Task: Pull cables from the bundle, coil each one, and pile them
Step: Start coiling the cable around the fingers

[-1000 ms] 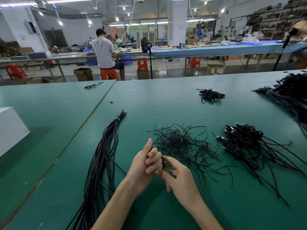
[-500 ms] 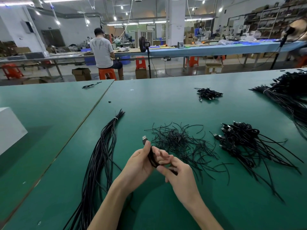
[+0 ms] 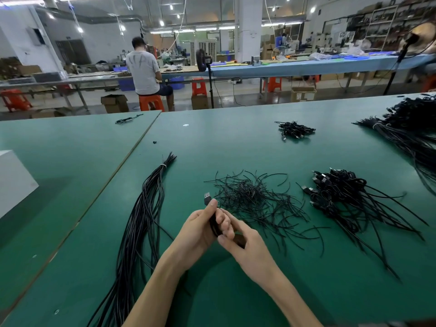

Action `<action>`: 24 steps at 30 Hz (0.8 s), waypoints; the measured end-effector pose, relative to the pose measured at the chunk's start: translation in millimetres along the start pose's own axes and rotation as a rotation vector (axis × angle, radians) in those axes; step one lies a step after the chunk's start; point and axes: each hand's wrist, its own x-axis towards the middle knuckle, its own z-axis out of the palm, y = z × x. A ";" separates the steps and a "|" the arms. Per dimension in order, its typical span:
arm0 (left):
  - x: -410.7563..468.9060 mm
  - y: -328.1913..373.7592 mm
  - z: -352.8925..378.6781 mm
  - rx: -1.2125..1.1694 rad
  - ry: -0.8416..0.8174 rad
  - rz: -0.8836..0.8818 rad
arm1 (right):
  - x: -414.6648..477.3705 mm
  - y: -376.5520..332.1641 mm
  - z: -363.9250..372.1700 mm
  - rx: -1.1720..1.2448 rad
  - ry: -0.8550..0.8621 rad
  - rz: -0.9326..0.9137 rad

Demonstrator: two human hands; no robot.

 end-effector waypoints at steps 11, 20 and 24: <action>-2.2 0.0 2.2 -0.156 0.042 0.070 | 0.7 1.4 -0.4 -0.001 0.047 -0.012; -5.8 -7.7 12.9 0.125 -0.129 -0.072 | -2.5 1.0 4.5 -0.115 0.123 -0.109; -6.2 -5.1 13.8 0.163 -0.156 -0.058 | -3.9 1.1 5.2 -0.155 0.183 -0.191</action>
